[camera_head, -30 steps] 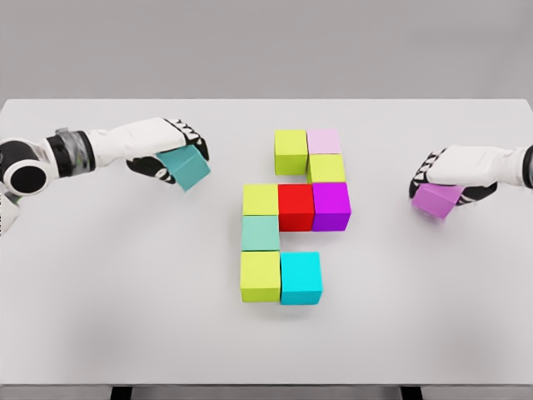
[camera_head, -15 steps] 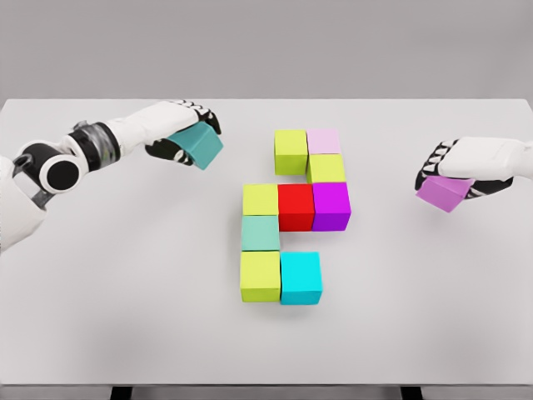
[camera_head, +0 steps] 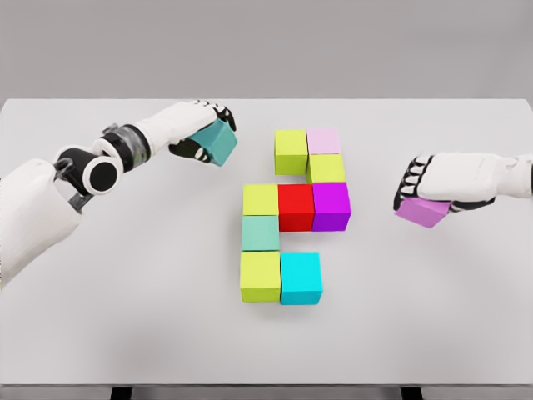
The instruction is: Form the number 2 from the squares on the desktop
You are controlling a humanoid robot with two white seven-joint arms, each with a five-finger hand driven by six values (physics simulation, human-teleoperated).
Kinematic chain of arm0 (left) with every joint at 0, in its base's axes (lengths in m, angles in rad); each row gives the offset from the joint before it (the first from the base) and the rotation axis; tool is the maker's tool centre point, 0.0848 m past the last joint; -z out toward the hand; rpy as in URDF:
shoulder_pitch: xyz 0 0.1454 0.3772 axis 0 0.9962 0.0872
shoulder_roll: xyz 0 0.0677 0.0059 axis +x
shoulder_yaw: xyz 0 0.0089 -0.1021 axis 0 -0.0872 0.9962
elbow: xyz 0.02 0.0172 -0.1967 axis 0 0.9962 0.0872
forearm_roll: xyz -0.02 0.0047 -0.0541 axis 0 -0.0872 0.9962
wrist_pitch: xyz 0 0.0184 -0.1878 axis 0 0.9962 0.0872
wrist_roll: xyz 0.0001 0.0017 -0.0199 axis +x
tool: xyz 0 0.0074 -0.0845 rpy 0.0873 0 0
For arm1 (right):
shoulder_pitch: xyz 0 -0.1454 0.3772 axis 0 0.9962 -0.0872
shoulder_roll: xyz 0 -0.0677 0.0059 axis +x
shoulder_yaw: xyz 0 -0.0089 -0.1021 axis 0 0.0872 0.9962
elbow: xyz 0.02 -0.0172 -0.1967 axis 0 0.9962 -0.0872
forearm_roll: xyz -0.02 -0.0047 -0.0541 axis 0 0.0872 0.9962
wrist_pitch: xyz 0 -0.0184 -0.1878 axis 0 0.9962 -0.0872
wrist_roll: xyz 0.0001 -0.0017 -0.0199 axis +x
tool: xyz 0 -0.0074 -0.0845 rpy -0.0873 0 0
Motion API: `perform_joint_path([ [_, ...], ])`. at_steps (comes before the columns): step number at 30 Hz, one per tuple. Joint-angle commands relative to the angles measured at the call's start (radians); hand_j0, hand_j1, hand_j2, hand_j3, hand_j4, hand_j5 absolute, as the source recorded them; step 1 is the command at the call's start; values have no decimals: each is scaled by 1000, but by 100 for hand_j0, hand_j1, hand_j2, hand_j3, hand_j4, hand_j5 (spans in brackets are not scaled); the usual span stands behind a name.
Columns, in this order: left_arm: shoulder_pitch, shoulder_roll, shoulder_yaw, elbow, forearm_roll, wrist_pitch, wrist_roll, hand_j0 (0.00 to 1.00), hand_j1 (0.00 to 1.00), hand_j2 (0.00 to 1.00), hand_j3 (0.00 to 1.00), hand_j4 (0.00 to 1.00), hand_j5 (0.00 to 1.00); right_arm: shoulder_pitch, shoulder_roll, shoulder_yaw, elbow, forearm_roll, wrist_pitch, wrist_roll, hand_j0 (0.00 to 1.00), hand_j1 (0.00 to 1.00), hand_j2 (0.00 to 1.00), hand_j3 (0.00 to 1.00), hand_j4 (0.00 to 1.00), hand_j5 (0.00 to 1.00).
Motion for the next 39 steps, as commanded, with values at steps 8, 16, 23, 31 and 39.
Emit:
perform_joint_path([
  [8,2,-77,-33,15,-37,74,34,37,37,37,37,37,37,5,-9,45,-27,-6,2,3,56,56,56,56,56,56],
  [16,-5,-141,-20,117,-27,73,50,37,37,37,37,37,37,-132,-89,234,-25,-104,2,-10,53,53,53,53,53,53],
  [23,2,-190,-16,127,-19,74,136,36,36,36,36,36,36,-255,-72,441,-29,-151,2,-11,53,53,53,53,53,53],
  [31,2,-179,-22,144,-19,88,134,35,35,35,35,35,35,-252,-28,441,-39,-153,2,-11,53,53,53,53,53,53],
  [39,-6,-175,-34,136,-16,113,99,36,36,36,36,36,36,-250,30,444,-55,-153,2,-10,53,53,53,53,53,53],
])
